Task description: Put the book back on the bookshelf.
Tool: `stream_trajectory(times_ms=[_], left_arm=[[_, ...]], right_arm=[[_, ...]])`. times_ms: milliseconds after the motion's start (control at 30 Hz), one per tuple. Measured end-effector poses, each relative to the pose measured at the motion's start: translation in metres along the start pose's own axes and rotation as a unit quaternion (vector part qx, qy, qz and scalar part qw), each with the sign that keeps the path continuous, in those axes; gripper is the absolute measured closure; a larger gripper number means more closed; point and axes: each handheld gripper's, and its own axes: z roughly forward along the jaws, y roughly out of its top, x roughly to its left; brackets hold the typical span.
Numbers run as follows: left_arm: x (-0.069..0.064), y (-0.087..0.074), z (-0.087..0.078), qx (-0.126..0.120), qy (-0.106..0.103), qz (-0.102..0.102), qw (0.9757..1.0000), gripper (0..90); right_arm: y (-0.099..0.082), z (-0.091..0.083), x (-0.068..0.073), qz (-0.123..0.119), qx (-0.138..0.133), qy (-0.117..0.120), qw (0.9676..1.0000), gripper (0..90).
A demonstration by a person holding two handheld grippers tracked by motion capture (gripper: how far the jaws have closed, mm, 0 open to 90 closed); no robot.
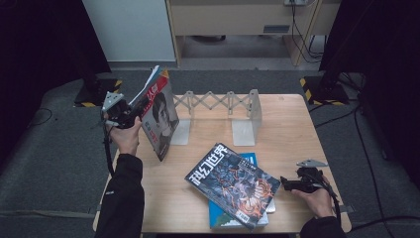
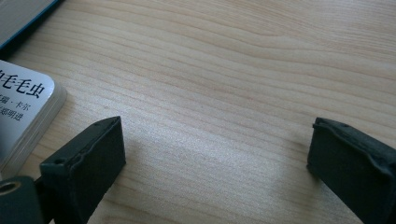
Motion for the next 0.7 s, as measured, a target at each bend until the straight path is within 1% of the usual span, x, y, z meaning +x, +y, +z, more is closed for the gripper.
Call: stream_trajectory(times_ms=[67, 133, 200, 333, 400, 467, 533, 700], left_arm=[[0.002, -0.003, -0.003, 0.007, -0.001, -0.006, 1.0000, 85.8], [0.002, -0.007, -0.006, 0.012, 0.005, -0.002, 0.9999, 85.8], [0.002, -0.009, -0.010, 0.011, 0.006, -0.005, 0.9999, 85.9], [-0.001, -0.012, -0.013, 0.010, 0.020, 0.007, 0.9997, 85.9], [-0.004, -0.012, -0.014, 0.008, 0.028, 0.016, 0.9994, 85.9], [-0.007, -0.013, -0.014, 0.003, 0.043, 0.020, 0.9989, 85.9], [-0.008, -0.015, -0.013, -0.006, 0.051, 0.022, 0.9984, 85.9], [-0.010, -0.018, -0.013, -0.014, 0.059, 0.015, 0.9981, 86.0]], right_arm=[[0.000, 0.000, 0.000, -0.001, -0.001, 0.000, 1.0000, 4.4], [0.000, 0.000, 0.000, -0.001, -0.001, -0.001, 1.0000, 4.4], [0.000, 0.000, 0.000, -0.002, -0.001, 0.000, 1.0000, 4.4], [0.000, 0.000, 0.000, -0.001, -0.001, 0.001, 1.0000, 4.4], [0.000, 0.000, 0.000, -0.002, -0.001, 0.001, 1.0000, 4.4], [0.000, 0.000, 0.001, 0.001, -0.001, 0.000, 1.0000, 4.4], [0.000, 0.000, 0.001, 0.000, 0.001, 0.001, 1.0000, 4.4], [0.000, -0.001, 0.001, -0.002, 0.002, 0.002, 1.0000, 4.5]])
